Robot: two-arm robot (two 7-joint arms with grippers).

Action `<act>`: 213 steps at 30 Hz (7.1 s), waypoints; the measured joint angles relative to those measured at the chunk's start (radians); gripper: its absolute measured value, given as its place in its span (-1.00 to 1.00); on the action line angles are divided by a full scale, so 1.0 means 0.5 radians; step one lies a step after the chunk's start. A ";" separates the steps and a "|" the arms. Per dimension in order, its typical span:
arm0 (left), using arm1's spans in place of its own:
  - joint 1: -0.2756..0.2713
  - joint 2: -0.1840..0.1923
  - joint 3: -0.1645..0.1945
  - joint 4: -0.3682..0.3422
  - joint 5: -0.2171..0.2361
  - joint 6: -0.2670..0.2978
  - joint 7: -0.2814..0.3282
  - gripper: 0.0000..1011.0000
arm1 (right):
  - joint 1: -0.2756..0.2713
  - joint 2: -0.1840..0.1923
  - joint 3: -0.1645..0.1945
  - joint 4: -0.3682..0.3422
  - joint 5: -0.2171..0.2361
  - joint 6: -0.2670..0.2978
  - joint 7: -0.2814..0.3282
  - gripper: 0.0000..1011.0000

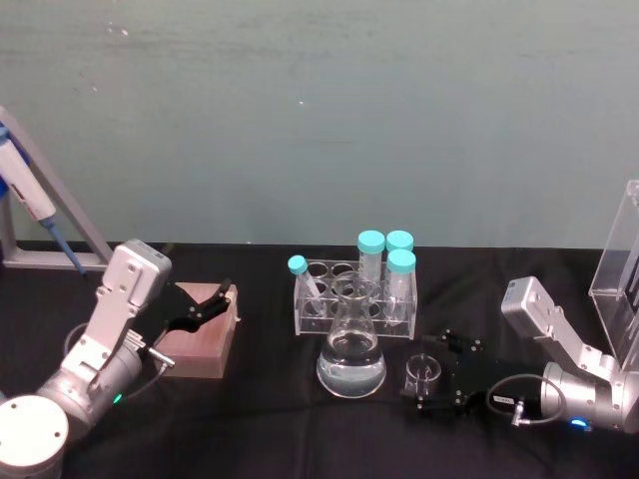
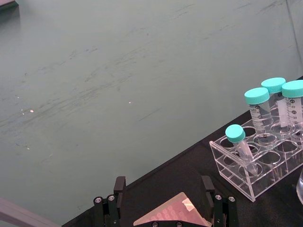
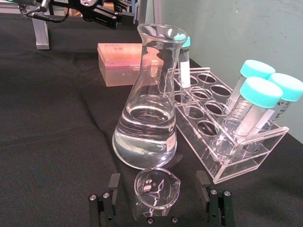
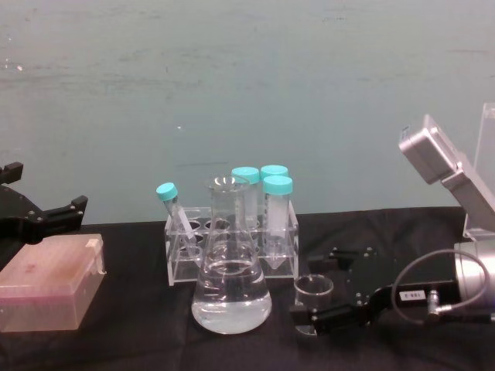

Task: Place the experimental apparatus aside using one hand.

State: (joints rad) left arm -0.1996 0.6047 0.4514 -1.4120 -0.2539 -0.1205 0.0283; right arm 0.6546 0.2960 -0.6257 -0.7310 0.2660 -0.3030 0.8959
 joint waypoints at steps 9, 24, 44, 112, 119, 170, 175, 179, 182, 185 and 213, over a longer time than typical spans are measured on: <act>0.000 0.000 0.000 0.000 0.000 0.000 0.000 0.98 | -0.002 0.002 0.002 -0.002 0.002 0.001 -0.001 0.92; 0.000 0.000 0.000 0.000 0.000 0.000 0.000 0.98 | -0.002 0.002 0.002 -0.004 0.004 0.003 -0.002 0.10; 0.000 0.000 0.000 0.000 0.000 0.000 0.000 0.98 | -0.058 0.042 0.020 -0.131 -0.011 0.051 -0.092 0.05; 0.000 0.000 0.000 0.000 0.000 0.000 0.000 0.98 | -0.076 -0.239 0.567 -0.131 -0.327 0.431 -1.301 0.05; 0.000 0.000 0.000 0.000 0.000 0.000 0.000 0.98 | -0.077 -0.275 0.616 -0.123 -0.378 0.473 -1.416 0.05; 0.000 0.000 0.000 0.000 0.000 0.000 0.000 0.98 | -0.053 -0.367 0.864 0.032 -0.660 0.557 -1.684 0.05; 0.000 0.000 0.000 0.000 0.000 0.000 0.000 0.98 | -0.057 -0.369 0.884 0.031 -0.680 0.562 -1.684 0.05; 0.000 0.000 0.000 0.000 0.000 0.000 0.000 0.98 | -0.061 -0.372 0.903 0.029 -0.698 0.562 -1.678 0.05; 0.000 0.000 0.000 0.000 0.000 0.000 0.000 0.98 | -0.065 -0.374 0.913 0.024 -0.708 0.564 -1.670 0.05; 0.000 0.000 0.000 0.000 0.000 0.000 0.000 0.98 | -0.069 -0.375 0.924 0.020 -0.720 0.565 -1.659 0.05; 0.000 0.000 0.000 0.000 0.000 0.000 0.000 0.98 | -0.070 -0.378 0.952 0.023 -0.744 0.569 -1.639 0.05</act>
State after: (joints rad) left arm -0.1995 0.6047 0.4514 -1.4120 -0.2539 -0.1205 0.0283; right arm 0.6196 0.1072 -0.1495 -0.7194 -0.1060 -0.0185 0.0764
